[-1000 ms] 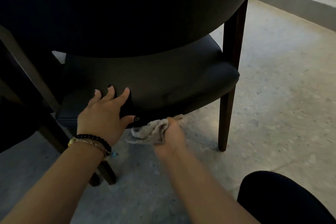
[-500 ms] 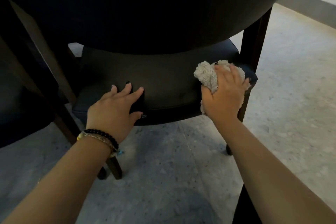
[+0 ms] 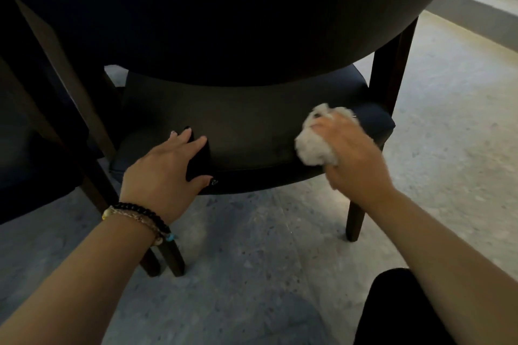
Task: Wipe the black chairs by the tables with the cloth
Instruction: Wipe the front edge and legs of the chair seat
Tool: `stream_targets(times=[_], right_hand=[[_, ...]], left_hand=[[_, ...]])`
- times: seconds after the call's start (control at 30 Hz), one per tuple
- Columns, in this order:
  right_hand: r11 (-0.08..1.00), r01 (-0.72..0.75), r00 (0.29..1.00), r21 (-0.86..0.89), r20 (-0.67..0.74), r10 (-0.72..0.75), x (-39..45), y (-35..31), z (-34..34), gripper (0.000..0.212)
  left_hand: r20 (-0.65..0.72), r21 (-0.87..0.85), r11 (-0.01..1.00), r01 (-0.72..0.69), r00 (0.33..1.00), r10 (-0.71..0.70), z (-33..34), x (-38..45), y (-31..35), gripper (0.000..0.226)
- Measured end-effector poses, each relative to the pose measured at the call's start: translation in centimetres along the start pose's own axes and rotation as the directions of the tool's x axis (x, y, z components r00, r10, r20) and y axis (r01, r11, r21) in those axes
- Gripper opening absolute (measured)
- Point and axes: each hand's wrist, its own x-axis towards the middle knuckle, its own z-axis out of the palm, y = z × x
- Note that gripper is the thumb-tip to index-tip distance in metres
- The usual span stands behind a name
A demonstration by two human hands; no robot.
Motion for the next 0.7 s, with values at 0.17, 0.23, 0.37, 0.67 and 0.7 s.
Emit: stream_targets(times=[0.17, 0.23, 0.37, 0.67, 0.7], right_hand=[[0.908, -0.391, 0.887, 0.151, -0.201, 0.416, 1.1, -7.2, 3.9, 0.048], [0.975, -0.146, 0.945, 0.166, -0.269, 0.187, 0.6, -10.1, 5.5, 0.043], [0.959, 0.284, 0.953, -0.018, -0.106, -0.284, -0.3, -6.1, 4.4, 0.045], [0.972, 0.232, 0.962, 0.047, -0.16, -0.222, 0.2, -7.9, 4.3, 0.025], [0.963, 0.266, 0.951, 0.047, -0.175, -0.255, 0.7, -9.6, 4.9, 0.024]], left_hand=[[-0.009, -0.133, 0.989, 0.064, 0.998, -0.065, -0.6, -0.6, -0.7, 0.072], [-0.006, -0.131, 0.978, 0.165, 0.986, -0.167, -0.7, -0.7, -1.2, 0.071], [0.115, -0.18, 0.888, 0.424, 0.905, -0.409, -1.1, -0.1, -2.6, 0.075], [0.137, 0.014, 0.944, 0.331, 0.934, -0.33, -2.8, -0.4, -2.6, 0.058], [0.127, -0.002, 0.946, 0.324, 0.939, -0.321, -3.0, -0.5, -2.8, 0.057]])
